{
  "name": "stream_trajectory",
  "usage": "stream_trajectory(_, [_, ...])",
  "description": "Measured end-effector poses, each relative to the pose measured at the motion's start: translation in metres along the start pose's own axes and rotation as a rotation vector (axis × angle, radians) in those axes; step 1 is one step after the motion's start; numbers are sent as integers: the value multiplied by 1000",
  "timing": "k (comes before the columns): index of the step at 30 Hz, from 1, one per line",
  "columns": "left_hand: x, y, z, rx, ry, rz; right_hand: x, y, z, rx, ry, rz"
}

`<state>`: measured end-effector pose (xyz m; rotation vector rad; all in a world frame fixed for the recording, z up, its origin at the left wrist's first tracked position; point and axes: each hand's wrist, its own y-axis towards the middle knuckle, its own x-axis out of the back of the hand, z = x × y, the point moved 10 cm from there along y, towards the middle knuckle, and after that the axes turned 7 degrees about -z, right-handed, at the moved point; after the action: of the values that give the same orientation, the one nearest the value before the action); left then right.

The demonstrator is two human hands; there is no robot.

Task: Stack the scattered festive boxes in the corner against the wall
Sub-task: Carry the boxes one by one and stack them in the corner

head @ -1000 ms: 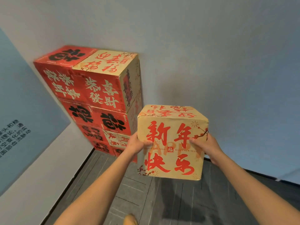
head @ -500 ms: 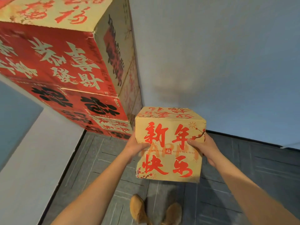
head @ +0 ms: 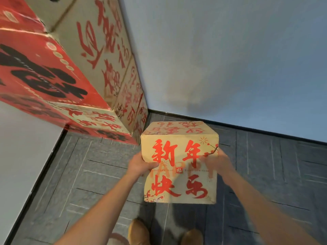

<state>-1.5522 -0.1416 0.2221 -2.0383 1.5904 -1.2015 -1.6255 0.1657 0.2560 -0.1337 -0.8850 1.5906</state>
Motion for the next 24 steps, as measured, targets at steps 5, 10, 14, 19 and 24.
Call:
stream_trajectory(5, [-13, 82, 30, -40, -181, -64, -43, 75, -38, 72, 102, -4])
stream_trajectory(10, [-33, 158, 56, -137, -309, -170, -74, 142, -74, 201, 48, -150])
stream_trajectory(14, [-55, 202, 81, -169, -376, -200, -95, 181, -101, 256, 73, -207])
stream_trajectory(19, [-72, 229, 99, -217, -354, -226, -112, 211, -132, 246, 158, -245])
stream_trajectory(24, [-79, 251, 105, -262, -315, -240, -126, 231, -148, 235, 244, -224])
